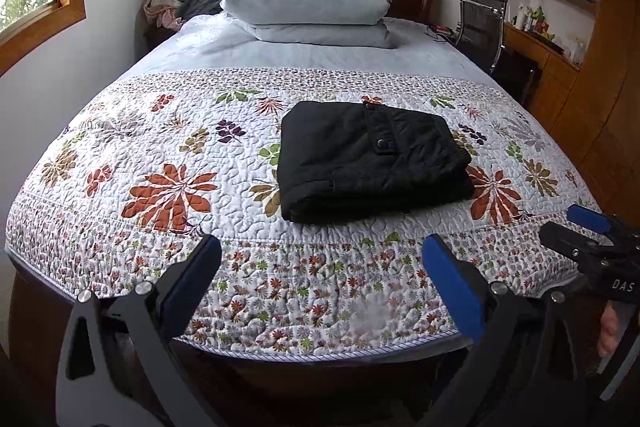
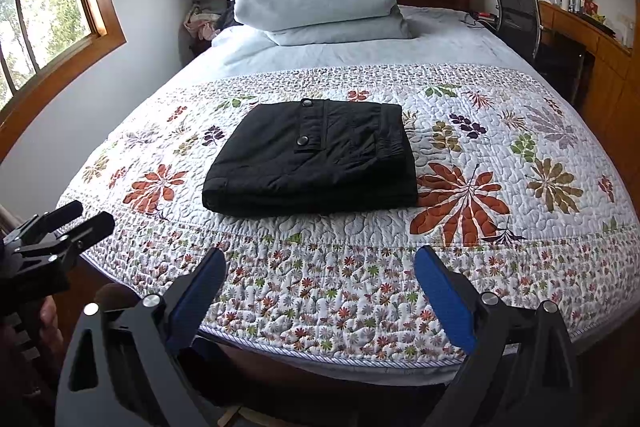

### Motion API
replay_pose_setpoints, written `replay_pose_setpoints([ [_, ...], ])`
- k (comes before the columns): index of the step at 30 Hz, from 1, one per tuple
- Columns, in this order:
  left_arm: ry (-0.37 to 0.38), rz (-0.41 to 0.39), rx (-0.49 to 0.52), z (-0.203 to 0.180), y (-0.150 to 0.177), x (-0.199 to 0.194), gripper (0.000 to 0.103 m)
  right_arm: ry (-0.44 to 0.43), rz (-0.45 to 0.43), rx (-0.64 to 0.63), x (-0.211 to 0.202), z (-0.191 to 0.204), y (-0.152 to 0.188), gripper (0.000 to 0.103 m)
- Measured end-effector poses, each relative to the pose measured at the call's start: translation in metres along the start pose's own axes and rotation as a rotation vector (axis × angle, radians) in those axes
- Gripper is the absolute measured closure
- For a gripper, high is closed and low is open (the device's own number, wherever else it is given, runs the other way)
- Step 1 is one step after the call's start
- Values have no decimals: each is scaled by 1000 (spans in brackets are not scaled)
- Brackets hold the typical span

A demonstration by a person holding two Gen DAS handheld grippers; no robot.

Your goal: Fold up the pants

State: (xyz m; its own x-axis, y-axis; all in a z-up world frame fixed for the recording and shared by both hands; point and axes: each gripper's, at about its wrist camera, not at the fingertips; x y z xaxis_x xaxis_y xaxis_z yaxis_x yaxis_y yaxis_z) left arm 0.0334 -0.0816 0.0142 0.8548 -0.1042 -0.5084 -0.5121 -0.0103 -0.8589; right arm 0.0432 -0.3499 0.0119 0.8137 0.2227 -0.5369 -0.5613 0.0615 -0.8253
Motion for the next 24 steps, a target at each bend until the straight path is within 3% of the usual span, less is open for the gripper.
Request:
replay_pose_setpoints([
  [24, -28, 12, 12, 5, 7, 11, 3, 1, -4, 0, -2, -1, -1, 7],
])
Point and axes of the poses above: each gripper's, at about its wrist camera, not at the fingertips, and x roughly the way its jaws point, z to its left, y to its underside, and after that the axes turned 14 degrees about -z, right-handed
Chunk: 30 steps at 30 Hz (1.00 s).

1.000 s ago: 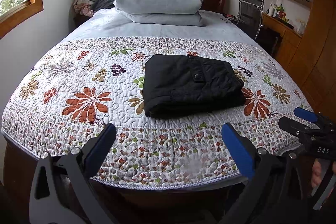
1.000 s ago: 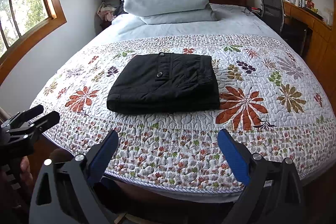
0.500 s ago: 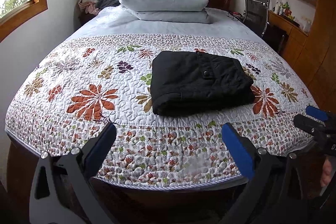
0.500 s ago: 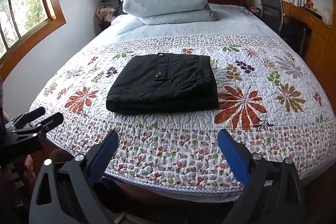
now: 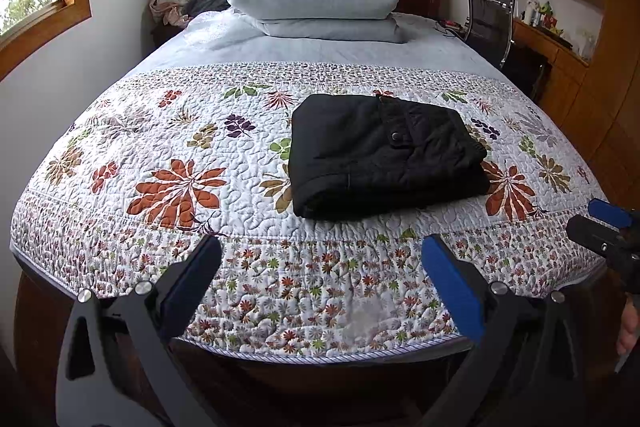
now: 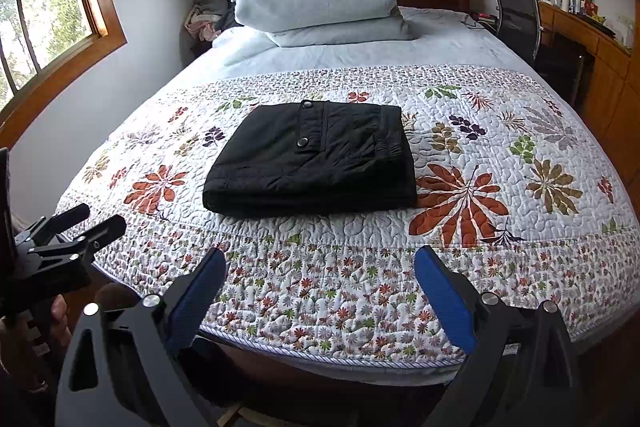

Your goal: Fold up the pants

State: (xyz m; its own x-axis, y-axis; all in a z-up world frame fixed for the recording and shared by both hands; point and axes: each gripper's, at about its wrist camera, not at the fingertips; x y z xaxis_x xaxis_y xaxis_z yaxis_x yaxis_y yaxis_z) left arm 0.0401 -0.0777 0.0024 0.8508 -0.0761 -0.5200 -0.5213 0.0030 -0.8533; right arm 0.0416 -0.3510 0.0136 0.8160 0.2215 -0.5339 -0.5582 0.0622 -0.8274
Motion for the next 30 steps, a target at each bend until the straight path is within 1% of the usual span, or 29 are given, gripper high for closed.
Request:
replay_pose_setpoints([
  [18, 9, 2, -3, 0, 0, -1, 3, 1, 14, 1, 3, -1, 3, 7],
  [24, 11, -2, 13, -3, 0, -2, 3, 3, 17, 4, 4, -1, 3, 7],
  [30, 23, 4, -5, -1, -1, -1, 3, 3, 16, 7, 4, -1, 2, 7],
])
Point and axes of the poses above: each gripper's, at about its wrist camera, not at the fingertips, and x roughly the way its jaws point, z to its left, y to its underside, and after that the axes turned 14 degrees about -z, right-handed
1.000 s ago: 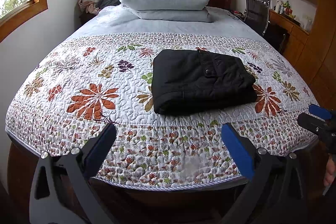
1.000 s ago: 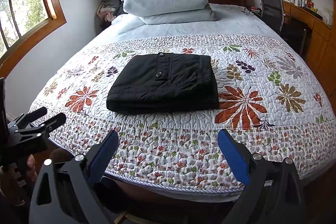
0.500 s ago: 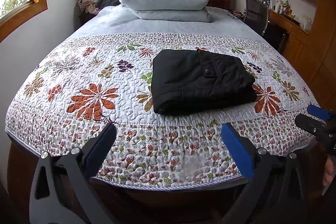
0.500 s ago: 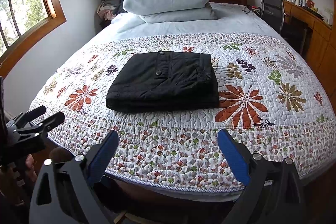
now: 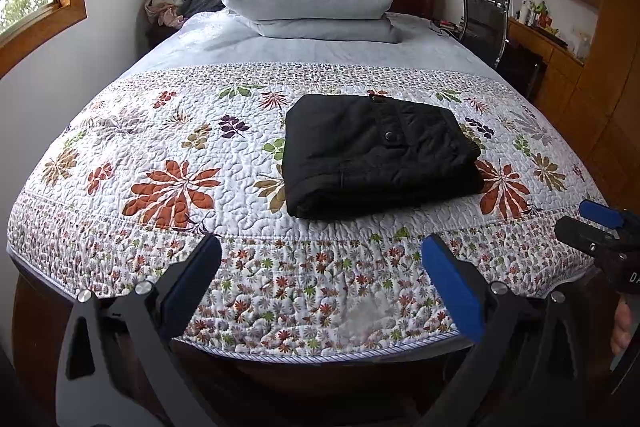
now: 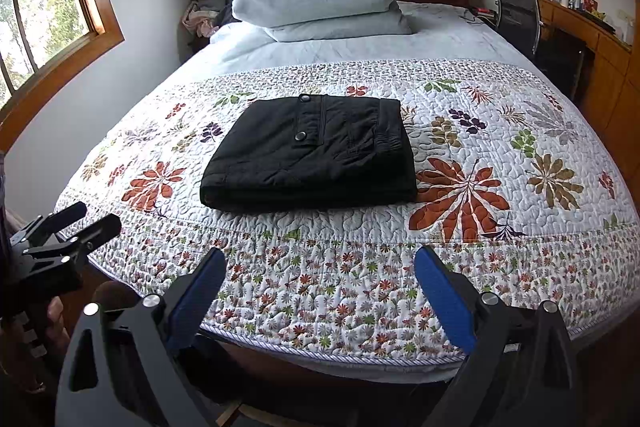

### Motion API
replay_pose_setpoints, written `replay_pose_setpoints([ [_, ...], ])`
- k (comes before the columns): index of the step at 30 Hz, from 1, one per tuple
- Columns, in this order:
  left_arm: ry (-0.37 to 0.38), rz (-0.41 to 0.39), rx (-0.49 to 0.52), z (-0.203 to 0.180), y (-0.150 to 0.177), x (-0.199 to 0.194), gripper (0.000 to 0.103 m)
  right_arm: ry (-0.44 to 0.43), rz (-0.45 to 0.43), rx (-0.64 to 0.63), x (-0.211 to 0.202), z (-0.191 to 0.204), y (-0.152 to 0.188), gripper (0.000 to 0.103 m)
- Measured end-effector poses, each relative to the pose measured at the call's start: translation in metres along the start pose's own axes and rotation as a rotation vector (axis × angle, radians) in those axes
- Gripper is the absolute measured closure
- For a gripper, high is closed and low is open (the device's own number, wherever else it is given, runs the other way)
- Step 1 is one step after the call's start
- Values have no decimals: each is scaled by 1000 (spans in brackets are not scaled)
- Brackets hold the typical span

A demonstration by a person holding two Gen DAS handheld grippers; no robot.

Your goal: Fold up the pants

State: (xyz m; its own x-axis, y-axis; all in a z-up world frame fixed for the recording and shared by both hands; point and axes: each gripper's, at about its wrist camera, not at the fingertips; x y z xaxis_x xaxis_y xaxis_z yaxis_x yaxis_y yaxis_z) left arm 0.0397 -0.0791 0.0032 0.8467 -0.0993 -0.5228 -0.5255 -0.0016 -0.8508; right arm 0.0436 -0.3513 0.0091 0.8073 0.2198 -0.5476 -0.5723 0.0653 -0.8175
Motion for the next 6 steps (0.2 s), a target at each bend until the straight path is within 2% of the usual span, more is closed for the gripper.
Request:
replay_pose_setpoints([
  [6, 1, 6, -22, 2, 0, 1, 3, -1, 0, -1, 1, 0, -1, 7],
])
Point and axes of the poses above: each gripper's, at about its wrist camera, not at the fingertips, and x roughly the way its jaws point, z to its left, y to its underside, and after that the axes turned 14 degrees about -z, right-handed
